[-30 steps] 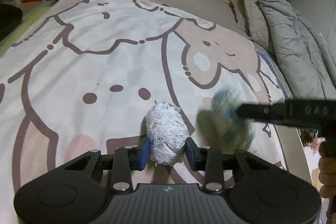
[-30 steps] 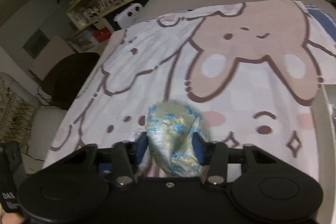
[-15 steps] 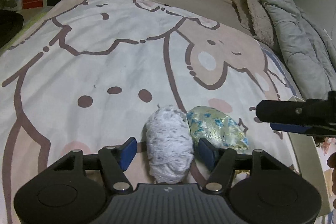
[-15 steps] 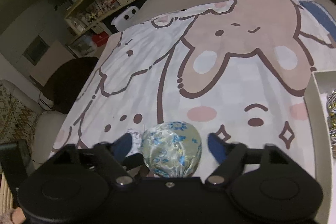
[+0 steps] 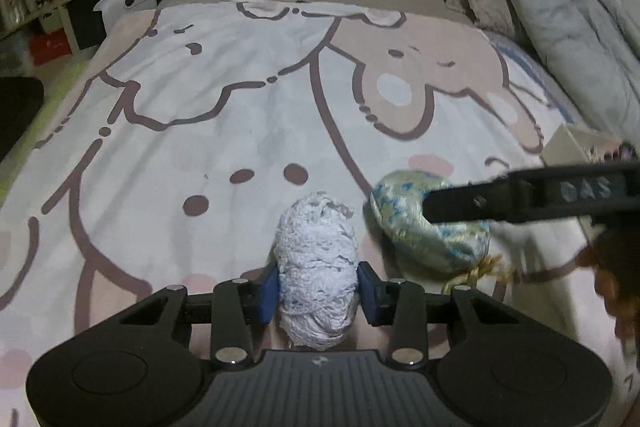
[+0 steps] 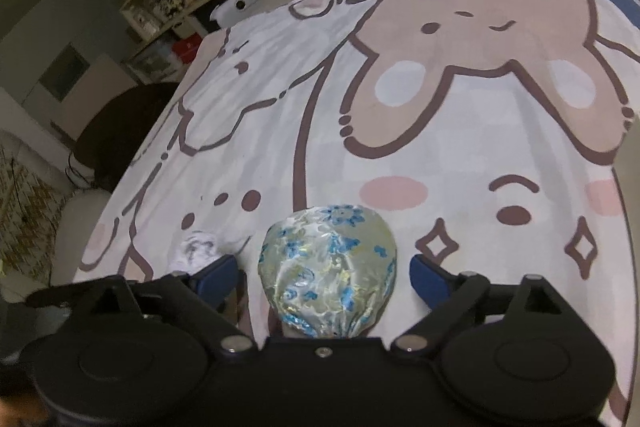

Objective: Organize objects
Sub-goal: 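Grasp the white lace ball with the left tool while the right tool grasps the blue floral pouch, then carry lace ball and floral pouch into the white box and open both tools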

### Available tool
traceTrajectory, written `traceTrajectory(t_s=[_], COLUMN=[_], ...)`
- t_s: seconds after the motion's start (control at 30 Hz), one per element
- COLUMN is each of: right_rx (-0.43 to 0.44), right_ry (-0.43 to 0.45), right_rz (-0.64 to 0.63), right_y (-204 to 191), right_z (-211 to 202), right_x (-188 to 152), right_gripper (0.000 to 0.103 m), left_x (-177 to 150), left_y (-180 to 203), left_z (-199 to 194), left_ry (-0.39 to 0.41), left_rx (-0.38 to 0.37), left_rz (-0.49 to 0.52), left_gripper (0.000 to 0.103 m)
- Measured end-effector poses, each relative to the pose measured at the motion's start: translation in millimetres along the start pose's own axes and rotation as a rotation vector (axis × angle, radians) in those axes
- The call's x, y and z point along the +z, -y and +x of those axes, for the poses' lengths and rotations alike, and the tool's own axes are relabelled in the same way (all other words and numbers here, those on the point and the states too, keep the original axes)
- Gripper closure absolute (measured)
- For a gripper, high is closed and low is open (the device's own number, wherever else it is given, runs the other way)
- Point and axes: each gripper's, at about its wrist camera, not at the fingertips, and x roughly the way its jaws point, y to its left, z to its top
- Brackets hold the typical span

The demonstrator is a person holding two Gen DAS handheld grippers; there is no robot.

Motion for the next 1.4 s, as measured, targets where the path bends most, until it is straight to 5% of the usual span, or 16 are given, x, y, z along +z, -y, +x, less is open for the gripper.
traceTrajectory(t_s=[0.23, 0.33, 0.63, 0.73, 1.4], right_rx=[-0.074, -0.099, -0.091, -0.099, -0.135], right_ry=[-0.077, -0.116, -0.104, -0.096, 0.083], right_rz=[-0.079, -0.086, -0.117, -0.112, -0.104], right_y=[-16, -14, -10, -9, -5], right_z=[27, 38, 27, 22, -92], right_x=[5, 4, 0, -1, -13], right_gripper=[0.007, 0.015, 0.021, 0.021, 0.021], left_x=[-3, -2, -1, 1, 9], left_y=[0, 0, 0, -2, 16], left_z=[12, 16, 29, 28, -44], left_ry=[-0.034, -0.034, -0.017, -0.017, 0.144], left_rx=[0.017, 0.011, 0.006, 0.006, -0.073], left_rz=[-0.001, -0.017, -0.060, -0.067, -0.093], left_gripper=[0.060, 0.058, 0.052, 0.060, 0.062])
